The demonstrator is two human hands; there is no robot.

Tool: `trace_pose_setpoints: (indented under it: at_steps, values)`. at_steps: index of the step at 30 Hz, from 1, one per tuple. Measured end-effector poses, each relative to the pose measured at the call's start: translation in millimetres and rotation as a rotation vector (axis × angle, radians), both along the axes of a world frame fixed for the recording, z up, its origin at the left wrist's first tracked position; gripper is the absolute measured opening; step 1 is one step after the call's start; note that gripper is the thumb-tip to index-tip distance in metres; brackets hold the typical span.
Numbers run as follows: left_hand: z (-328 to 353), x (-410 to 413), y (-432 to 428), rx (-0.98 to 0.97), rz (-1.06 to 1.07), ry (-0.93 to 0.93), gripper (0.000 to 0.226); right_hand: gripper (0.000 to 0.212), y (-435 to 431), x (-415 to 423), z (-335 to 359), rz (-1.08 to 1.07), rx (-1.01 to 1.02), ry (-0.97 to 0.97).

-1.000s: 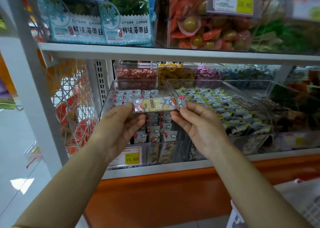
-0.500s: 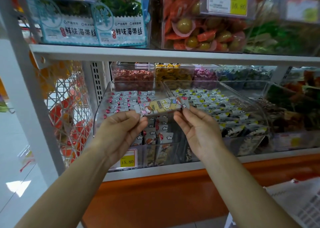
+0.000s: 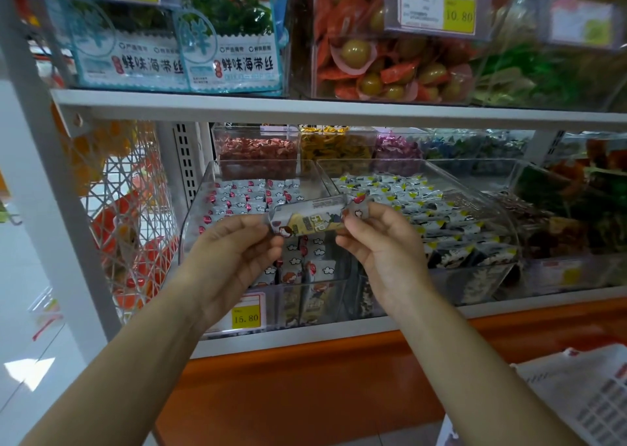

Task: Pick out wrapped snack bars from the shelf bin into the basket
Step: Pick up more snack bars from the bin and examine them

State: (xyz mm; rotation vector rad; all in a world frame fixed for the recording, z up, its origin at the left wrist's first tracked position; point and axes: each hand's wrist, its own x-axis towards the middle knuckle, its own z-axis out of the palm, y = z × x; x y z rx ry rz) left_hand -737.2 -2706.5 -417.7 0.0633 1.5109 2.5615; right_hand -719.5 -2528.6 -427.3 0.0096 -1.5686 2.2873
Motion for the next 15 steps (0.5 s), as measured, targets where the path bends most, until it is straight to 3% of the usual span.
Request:
trace_pose_setpoints:
  at_steps: [3,6,10,15]
  values:
    - [1.4,-1.1,-1.0,0.013,-0.012,-0.011,0.013,0.018,0.5,-0.7,0.5,-0.022,0.070,0.003]
    - [1.5,-0.4,-1.0,-0.057,-0.007,0.054,0.010,0.007,-1.0,0.1,1.3,-0.005,0.063,0.007]
    - [1.7,2.0,-1.8,-0.266,0.005,0.193,0.003,0.008,-1.8,-0.2,-2.6,-0.080,0.208,0.012]
    - [8.7,4.7,-8.2,-0.598,0.031,0.349,0.026,0.015,-0.8,0.4,0.3,-0.071,0.332,0.020]
